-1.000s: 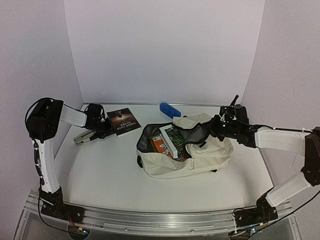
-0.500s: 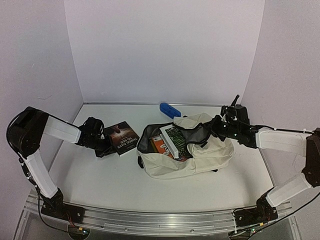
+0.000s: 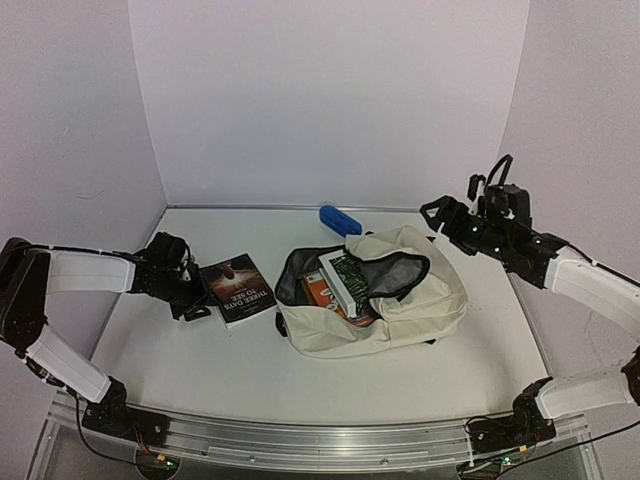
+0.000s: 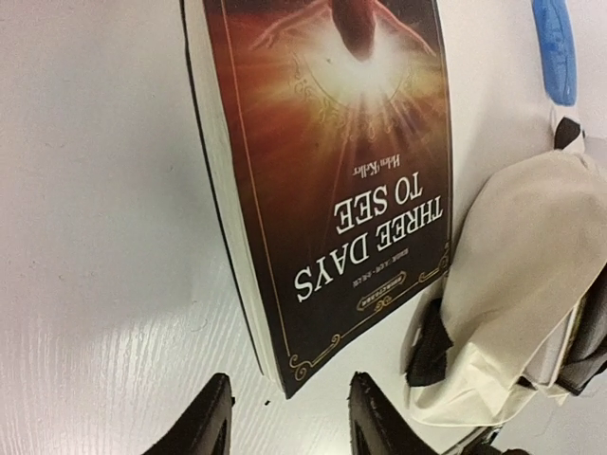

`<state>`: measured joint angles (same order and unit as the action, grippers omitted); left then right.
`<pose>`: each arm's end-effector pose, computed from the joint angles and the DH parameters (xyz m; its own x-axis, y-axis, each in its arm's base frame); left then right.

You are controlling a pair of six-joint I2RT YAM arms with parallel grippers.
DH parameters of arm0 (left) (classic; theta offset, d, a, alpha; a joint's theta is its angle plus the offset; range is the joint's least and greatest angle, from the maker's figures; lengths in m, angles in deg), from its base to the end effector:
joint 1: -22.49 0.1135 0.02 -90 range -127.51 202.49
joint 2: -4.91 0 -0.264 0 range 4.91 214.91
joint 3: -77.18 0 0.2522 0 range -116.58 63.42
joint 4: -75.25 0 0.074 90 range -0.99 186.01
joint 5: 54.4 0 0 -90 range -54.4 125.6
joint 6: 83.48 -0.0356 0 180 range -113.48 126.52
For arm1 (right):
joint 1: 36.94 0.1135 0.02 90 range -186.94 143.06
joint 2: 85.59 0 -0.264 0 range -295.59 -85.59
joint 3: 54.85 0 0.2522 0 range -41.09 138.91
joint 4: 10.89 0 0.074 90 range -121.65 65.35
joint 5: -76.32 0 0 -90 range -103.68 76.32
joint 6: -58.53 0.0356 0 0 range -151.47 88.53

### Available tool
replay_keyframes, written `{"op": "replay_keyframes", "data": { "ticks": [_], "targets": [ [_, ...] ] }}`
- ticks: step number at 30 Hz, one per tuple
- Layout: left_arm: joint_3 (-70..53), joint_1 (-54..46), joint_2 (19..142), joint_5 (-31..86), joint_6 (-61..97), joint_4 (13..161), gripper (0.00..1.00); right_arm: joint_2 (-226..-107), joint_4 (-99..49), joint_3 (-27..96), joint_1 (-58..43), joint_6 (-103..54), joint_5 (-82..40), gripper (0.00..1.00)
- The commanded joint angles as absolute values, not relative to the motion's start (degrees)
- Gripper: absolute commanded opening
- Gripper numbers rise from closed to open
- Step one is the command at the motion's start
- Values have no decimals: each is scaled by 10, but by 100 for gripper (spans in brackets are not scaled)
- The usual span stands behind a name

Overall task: Pack the student bag
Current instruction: Move the book to the center of the board, then pick up the book from the center of the board.

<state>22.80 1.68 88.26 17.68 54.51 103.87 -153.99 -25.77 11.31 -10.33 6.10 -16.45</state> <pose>0.2465 -0.1054 0.1625 -0.8939 -0.4166 -0.1657 -0.2570 0.7789 -0.5721 0.2491 0.1267 0.3169 -0.5066 0.4274 -0.7488 -0.2269 0.7718 0.5940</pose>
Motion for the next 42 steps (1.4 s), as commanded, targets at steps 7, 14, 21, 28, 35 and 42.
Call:
{"op": "replay_keyframes", "data": {
  "ticks": [7, 14, 21, 28, 35, 42],
  "targets": [
    [189, 100, 914, 36, 546, 967, 71, -1653, -270, 288, 59, -30, -183, 91],
    [177, 102, 953, 42, 545, 949, 74, -1845, -275, 428, 165, -34, -231, 71],
    [180, 102, 929, 118, 525, 995, 77, -2018, -286, 539, 195, -13, -277, 71],
    [166, 102, 945, 115, 522, 995, 79, -2155, -354, 663, 196, -11, -275, 70],
    [163, 102, 973, 114, 519, 988, 68, -2242, -422, 742, 196, 3, -180, 70],
    [168, 102, 992, 112, 525, 977, 66, -2277, -437, 760, 183, 36, -126, 72]
  ]
}}
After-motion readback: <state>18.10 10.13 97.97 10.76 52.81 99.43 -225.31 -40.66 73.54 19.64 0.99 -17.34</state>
